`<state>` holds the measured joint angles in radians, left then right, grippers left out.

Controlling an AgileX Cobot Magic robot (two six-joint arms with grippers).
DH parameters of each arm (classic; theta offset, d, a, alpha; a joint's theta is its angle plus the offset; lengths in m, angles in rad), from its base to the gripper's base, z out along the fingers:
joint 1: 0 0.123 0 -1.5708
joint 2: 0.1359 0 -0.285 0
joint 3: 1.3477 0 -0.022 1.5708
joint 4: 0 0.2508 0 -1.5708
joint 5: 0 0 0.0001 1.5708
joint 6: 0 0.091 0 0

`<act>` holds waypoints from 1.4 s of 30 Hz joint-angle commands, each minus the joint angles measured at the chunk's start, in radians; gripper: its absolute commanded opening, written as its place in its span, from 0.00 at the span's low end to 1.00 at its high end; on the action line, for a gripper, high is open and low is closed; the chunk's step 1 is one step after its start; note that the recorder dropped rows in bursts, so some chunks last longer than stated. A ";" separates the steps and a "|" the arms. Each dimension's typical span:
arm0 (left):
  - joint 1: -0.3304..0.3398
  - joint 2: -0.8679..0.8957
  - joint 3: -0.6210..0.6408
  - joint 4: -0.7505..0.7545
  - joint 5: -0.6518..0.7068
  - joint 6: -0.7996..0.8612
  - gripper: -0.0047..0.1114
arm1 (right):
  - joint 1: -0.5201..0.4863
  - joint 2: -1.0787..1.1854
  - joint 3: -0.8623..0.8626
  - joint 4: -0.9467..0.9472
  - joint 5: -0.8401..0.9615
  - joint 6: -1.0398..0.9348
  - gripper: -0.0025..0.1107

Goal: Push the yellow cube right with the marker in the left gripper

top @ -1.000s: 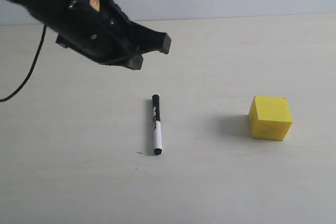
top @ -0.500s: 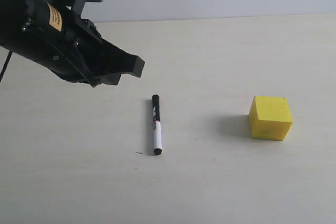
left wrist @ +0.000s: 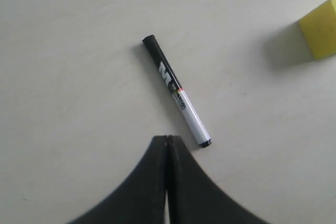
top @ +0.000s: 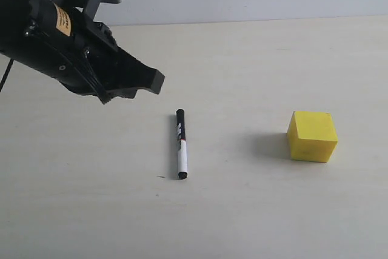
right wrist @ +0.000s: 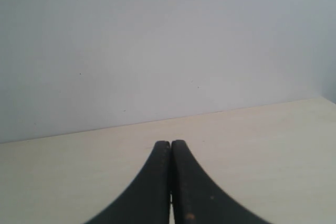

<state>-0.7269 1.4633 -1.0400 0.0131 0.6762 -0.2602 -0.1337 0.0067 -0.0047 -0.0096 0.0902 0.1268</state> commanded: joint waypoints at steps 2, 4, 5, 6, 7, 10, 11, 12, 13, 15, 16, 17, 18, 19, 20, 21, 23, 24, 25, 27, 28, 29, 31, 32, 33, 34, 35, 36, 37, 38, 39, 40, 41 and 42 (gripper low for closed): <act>0.003 -0.075 0.024 0.120 0.113 0.090 0.04 | -0.005 -0.007 0.005 0.003 -0.010 0.001 0.02; 0.024 -0.132 0.046 0.161 0.155 0.090 0.04 | -0.005 -0.007 0.005 0.003 -0.010 0.001 0.02; 0.043 -0.170 0.061 0.169 0.176 0.090 0.04 | -0.005 -0.007 0.005 0.003 -0.010 0.001 0.02; 0.061 -0.205 0.075 0.171 0.186 0.090 0.04 | -0.005 -0.007 0.005 0.003 -0.010 0.001 0.02; 0.089 -0.252 0.095 0.171 0.190 0.090 0.04 | -0.005 -0.007 0.005 0.003 -0.010 0.001 0.02; 0.212 -0.482 0.188 0.171 0.190 0.027 0.04 | -0.005 -0.007 0.005 0.003 -0.010 0.001 0.02; 0.278 -0.597 0.240 0.171 0.188 -0.031 0.04 | -0.005 -0.007 0.005 0.003 -0.010 0.001 0.02; 0.309 -0.662 0.265 0.171 0.182 -0.059 0.04 | -0.005 -0.007 0.005 0.003 -0.010 0.001 0.02; 0.360 -0.782 0.313 0.171 0.148 -0.089 0.04 | -0.005 -0.007 0.005 0.003 -0.010 0.001 0.02; 0.423 -0.965 0.404 0.175 0.015 -0.087 0.04 | -0.005 -0.007 0.005 0.003 -0.010 0.001 0.02; 0.440 -1.020 0.441 0.188 -0.044 -0.087 0.04 | -0.005 -0.007 0.005 0.003 -0.010 0.001 0.02; 0.469 -1.111 0.517 0.202 -0.155 -0.087 0.04 | -0.005 -0.007 0.005 0.003 -0.010 0.001 0.02; 0.486 -1.182 0.594 0.224 -0.266 -0.087 0.04 | -0.005 -0.007 0.005 0.003 -0.010 0.001 0.02; 0.504 -1.230 0.668 0.241 -0.359 -0.087 0.04 | -0.005 -0.007 0.005 0.003 -0.010 0.001 0.02; 0.525 -1.288 0.749 0.265 -0.483 -0.087 0.04 | -0.005 -0.007 0.005 0.003 -0.010 0.001 0.02; 0.543 -1.333 0.808 0.282 -0.574 -0.087 0.04 | -0.005 -0.007 0.005 0.003 -0.010 0.001 0.02; 0.592 -1.411 0.928 0.282 -0.686 -0.092 0.04 | -0.005 -0.007 0.005 0.003 -0.010 0.001 0.02; 0.623 -1.448 0.983 0.264 -0.728 -0.109 0.04 | -0.005 -0.007 0.005 0.003 -0.010 0.001 0.02; 0.643 -1.463 1.011 0.262 -0.740 -0.130 0.04 | -0.005 -0.007 0.005 0.003 -0.010 0.001 0.02; 0.673 -1.463 1.040 0.262 -0.742 -0.148 0.04 | -0.005 -0.007 0.005 0.003 -0.010 0.001 0.02; 0.685 -1.463 1.040 0.262 -0.747 -0.143 0.04 | -0.005 -0.007 0.005 0.003 -0.010 0.001 0.02; 0.694 -1.463 1.040 0.264 -0.706 -0.143 0.04 | -0.005 -0.007 0.005 0.003 -0.010 0.001 0.02; 0.704 -1.463 1.040 0.267 -0.659 -0.140 0.04 | -0.005 -0.007 0.005 0.003 -0.010 0.001 0.02; 0.707 -1.463 1.040 0.267 -0.640 -0.139 0.04 | -0.005 -0.007 0.005 0.003 -0.010 0.001 0.02; 0.707 -1.463 1.040 0.267 -0.623 -0.139 0.04 | -0.005 -0.007 0.005 0.003 -0.010 0.001 0.02; 0.707 -1.463 1.040 0.267 -0.609 -0.139 0.04 | -0.005 -0.007 0.005 0.003 -0.010 0.001 0.02; 0.707 -1.463 1.040 0.262 -0.597 -0.142 0.04 | -0.005 -0.007 0.005 0.003 -0.010 0.001 0.02; 0.707 -1.463 1.040 0.260 -0.592 -0.144 0.04 | -0.005 -0.007 0.005 0.003 -0.010 0.001 0.02; 0.707 -1.463 1.040 0.260 -0.587 -0.157 0.04 | -0.005 -0.007 0.005 0.003 -0.010 0.001 0.02; 0.707 -1.463 1.040 0.260 -0.587 -0.165 0.04 | -0.005 -0.007 0.005 0.003 -0.010 0.001 0.02; 0.707 -1.463 1.040 0.260 -0.587 -0.167 0.04 | -0.005 -0.007 0.005 0.003 -0.010 0.001 0.02; 0.707 -1.463 1.040 0.260 -0.587 -0.171 0.04 | -0.005 -0.007 0.005 0.003 -0.010 0.001 0.02; 0.707 -1.463 1.040 0.260 -0.582 -0.187 0.04 | -0.005 -0.007 0.005 0.003 -0.010 0.001 0.02; 0.707 -1.463 1.040 0.260 -0.579 -0.203 0.04 | -0.005 -0.007 0.005 0.003 -0.010 0.001 0.02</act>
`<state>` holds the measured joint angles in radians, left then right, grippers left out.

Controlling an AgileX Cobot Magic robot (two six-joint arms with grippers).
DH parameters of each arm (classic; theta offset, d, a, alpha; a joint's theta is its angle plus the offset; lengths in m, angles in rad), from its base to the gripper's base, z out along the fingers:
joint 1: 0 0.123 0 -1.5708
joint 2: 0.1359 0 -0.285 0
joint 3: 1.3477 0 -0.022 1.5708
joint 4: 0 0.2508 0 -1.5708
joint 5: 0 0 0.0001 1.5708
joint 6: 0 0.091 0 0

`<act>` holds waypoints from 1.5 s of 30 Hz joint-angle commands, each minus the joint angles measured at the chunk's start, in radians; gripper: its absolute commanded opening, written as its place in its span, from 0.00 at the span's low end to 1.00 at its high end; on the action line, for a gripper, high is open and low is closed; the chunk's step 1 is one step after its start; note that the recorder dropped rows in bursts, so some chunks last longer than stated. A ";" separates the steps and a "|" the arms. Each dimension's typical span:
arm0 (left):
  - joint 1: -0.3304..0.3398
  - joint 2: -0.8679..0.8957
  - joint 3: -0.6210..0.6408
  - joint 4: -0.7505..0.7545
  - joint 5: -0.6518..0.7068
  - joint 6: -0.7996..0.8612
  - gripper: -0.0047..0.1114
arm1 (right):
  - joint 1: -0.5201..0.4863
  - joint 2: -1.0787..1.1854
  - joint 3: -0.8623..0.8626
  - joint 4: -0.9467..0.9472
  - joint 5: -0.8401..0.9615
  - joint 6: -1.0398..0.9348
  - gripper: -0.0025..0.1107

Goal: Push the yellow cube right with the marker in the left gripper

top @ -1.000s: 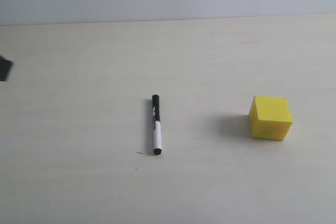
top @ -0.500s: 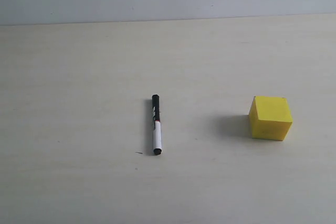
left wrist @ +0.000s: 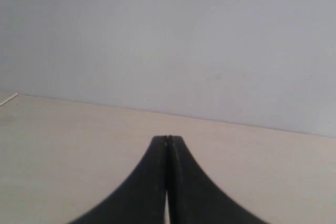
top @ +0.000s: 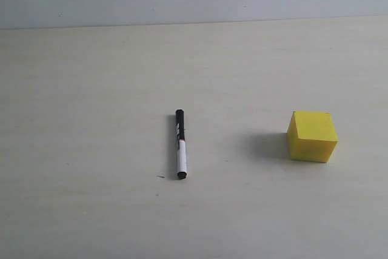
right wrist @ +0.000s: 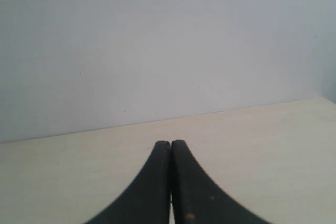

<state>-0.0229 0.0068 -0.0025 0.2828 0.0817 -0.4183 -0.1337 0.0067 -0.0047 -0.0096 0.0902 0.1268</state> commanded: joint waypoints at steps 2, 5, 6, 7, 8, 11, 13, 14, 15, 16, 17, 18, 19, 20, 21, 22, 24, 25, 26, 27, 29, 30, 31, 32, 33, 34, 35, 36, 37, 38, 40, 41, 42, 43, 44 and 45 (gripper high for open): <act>0.003 -0.007 0.002 -0.010 0.035 -0.086 0.04 | -0.005 -0.007 0.005 0.003 -0.010 0.001 0.02; 0.003 -0.007 0.002 -0.023 0.059 -0.085 0.04 | -0.005 -0.007 0.005 0.003 -0.010 0.001 0.02; 0.003 -0.007 0.002 -0.043 0.059 -0.067 0.04 | -0.005 -0.007 0.005 0.003 -0.010 0.001 0.02; 0.003 -0.007 0.002 -0.092 0.059 -0.021 0.04 | -0.005 -0.007 0.005 0.003 -0.010 0.001 0.02; 0.003 -0.007 0.002 -0.146 0.059 0.035 0.04 | -0.005 -0.007 0.005 0.003 -0.010 0.001 0.02; 0.003 -0.007 0.002 -0.243 0.052 0.155 0.04 | -0.005 -0.007 0.005 0.003 -0.010 0.001 0.02; 0.003 -0.007 0.002 -0.222 0.052 0.178 0.04 | -0.005 -0.007 0.005 0.003 -0.010 0.001 0.02; 0.003 -0.007 0.002 -0.218 0.052 0.194 0.04 | -0.005 -0.007 0.005 0.003 -0.010 0.001 0.02; 0.003 -0.007 0.002 -0.216 0.052 0.232 0.04 | -0.005 -0.007 0.005 0.003 -0.010 0.001 0.02; 0.003 -0.007 0.002 -0.216 0.052 0.252 0.04 | -0.005 -0.007 0.005 0.003 -0.010 0.001 0.02; 0.003 -0.007 0.002 -0.216 0.052 0.271 0.04 | -0.005 -0.007 0.005 0.003 -0.010 0.001 0.02; 0.003 -0.007 0.002 -0.216 0.052 0.273 0.04 | -0.005 -0.007 0.005 0.003 -0.010 0.001 0.02; 0.003 -0.007 0.002 -0.216 0.052 0.259 0.04 | -0.005 -0.007 0.005 0.003 -0.010 0.001 0.02; 0.003 -0.007 0.002 -0.216 0.052 0.256 0.04 | -0.005 -0.007 0.005 0.003 -0.010 0.001 0.02; 0.003 -0.007 0.002 -0.216 0.052 0.256 0.04 | -0.005 -0.007 0.005 0.003 -0.010 0.001 0.02; 0.003 -0.007 0.002 -0.216 0.052 0.258 0.04 | -0.005 -0.007 0.005 0.003 -0.010 0.001 0.02; 0.003 -0.007 0.002 -0.216 0.052 0.258 0.04 | -0.005 -0.007 0.005 0.003 -0.010 0.001 0.02; 0.003 -0.007 0.002 -0.216 0.052 0.258 0.04 | -0.005 -0.007 0.005 0.003 -0.010 0.001 0.02; 0.003 -0.007 0.002 -0.216 0.052 0.258 0.04 | -0.005 -0.007 0.005 0.003 -0.010 0.001 0.02; 0.003 -0.007 0.002 -0.216 0.052 0.258 0.04 | -0.005 -0.007 0.005 0.003 -0.010 0.001 0.02; 0.003 -0.007 0.002 -0.216 0.052 0.258 0.04 | -0.005 -0.007 0.005 0.003 -0.010 0.001 0.02; 0.003 -0.007 0.002 -0.216 0.052 0.258 0.04 | -0.005 -0.007 0.005 0.003 -0.010 0.001 0.02; 0.003 -0.007 0.002 -0.216 0.052 0.258 0.04 | -0.005 -0.007 0.005 0.003 -0.010 0.001 0.02; 0.003 -0.007 0.002 -0.216 0.052 0.258 0.04 | -0.005 -0.007 0.005 0.003 -0.010 0.001 0.02; 0.003 -0.007 0.002 -0.216 0.052 0.258 0.04 | -0.005 -0.007 0.005 0.003 -0.010 0.001 0.02; 0.003 -0.007 0.002 -0.216 0.052 0.258 0.04 | -0.005 -0.007 0.005 0.003 -0.010 0.001 0.02; 0.003 -0.007 0.002 -0.216 0.052 0.258 0.04 | -0.005 -0.007 0.005 0.003 -0.010 0.001 0.02; 0.003 -0.007 0.002 -0.216 0.052 0.258 0.04 | -0.005 -0.007 0.005 0.003 -0.010 0.001 0.02; 0.003 -0.007 0.002 -0.216 0.052 0.258 0.04 | -0.005 -0.007 0.005 0.003 -0.010 0.001 0.02; 0.003 -0.007 0.002 -0.216 0.052 0.258 0.04 | -0.005 -0.007 0.005 0.003 -0.010 0.001 0.02; 0.003 -0.007 0.002 -0.216 0.052 0.258 0.04 | -0.005 -0.007 0.005 0.003 -0.010 0.001 0.02; 0.003 -0.007 0.002 -0.216 0.052 0.258 0.04 | -0.005 -0.007 0.005 0.003 -0.010 0.001 0.02; 0.003 -0.007 0.002 -0.216 0.052 0.258 0.04 | -0.005 -0.007 0.005 0.003 -0.010 0.001 0.02; 0.003 -0.007 0.002 -0.216 0.052 0.258 0.04 | -0.005 -0.007 0.005 0.003 -0.010 0.001 0.02; 0.003 -0.007 0.002 -0.216 0.052 0.258 0.04 | -0.005 -0.007 0.005 0.003 -0.010 0.001 0.02; 0.003 -0.007 0.002 -0.216 0.052 0.258 0.04 | -0.005 -0.007 0.005 0.003 -0.010 0.001 0.02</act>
